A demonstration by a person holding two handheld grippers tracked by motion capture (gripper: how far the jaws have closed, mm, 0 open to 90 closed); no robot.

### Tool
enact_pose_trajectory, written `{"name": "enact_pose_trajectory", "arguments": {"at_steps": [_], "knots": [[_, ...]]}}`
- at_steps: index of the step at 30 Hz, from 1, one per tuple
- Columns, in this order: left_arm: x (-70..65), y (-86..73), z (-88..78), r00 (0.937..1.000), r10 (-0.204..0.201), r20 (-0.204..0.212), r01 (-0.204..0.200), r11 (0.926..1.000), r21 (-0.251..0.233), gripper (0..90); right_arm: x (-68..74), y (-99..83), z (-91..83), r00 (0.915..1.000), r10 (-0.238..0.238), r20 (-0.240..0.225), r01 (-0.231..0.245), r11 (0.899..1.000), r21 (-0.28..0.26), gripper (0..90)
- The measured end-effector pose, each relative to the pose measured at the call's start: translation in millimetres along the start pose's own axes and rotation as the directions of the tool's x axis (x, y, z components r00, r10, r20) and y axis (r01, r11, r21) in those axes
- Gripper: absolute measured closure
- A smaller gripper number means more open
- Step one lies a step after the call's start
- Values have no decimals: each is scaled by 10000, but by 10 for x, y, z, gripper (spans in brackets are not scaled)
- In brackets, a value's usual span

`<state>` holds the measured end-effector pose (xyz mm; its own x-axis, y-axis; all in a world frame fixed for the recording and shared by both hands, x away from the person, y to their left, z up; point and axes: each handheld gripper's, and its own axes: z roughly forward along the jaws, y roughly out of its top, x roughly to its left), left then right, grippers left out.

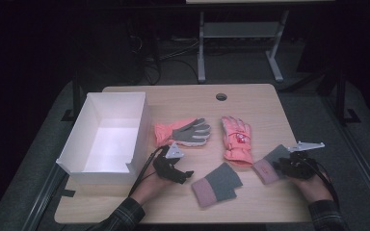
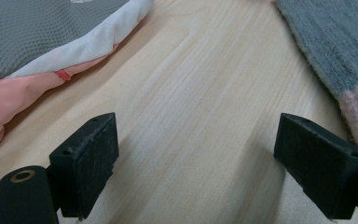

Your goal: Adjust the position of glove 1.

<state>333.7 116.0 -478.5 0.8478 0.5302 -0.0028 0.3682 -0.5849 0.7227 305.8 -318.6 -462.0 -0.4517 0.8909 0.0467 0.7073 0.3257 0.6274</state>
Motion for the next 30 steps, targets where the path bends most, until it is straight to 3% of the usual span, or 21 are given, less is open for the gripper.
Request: {"name": "enact_pose_trajectory", "arguments": {"at_steps": [1, 6, 11, 18, 25, 30], "knots": [[1, 0, 0, 10000, 16, -6, -16, 10000, 2, 130, 0, 0, 0, 10000, 0, 0, 0, 10000, 0, 671], [0, 1, 0, 10000, 41, -38, -41, 10000, -2, 130, -9, 10, -3, 9999, -45, -132, 46, 9999, 99, 837], [-6, 0, 1, 10000, -48, -26, 48, 10000, -12, 130, -5, 14, -8, 9999, 36, -101, -35, 10000, 85, 859], [-5, 1, 1, 10000, -37, -27, 37, 10000, -13, 130, -61, 23, -88, 9959, 599, -684, -613, 9979, -189, 863], [-3, 1, 1, 10000, -14, -33, 14, 10000, -15, 130, -46, 75, -271, 9917, 869, -947, -945, 9924, -790, 863], [-3, 1, 1, 10000, -10, -34, 10, 10000, -10, 130, 32, 164, -448, 9875, 812, -1353, -1003, 9849, -1411, 863]]}}
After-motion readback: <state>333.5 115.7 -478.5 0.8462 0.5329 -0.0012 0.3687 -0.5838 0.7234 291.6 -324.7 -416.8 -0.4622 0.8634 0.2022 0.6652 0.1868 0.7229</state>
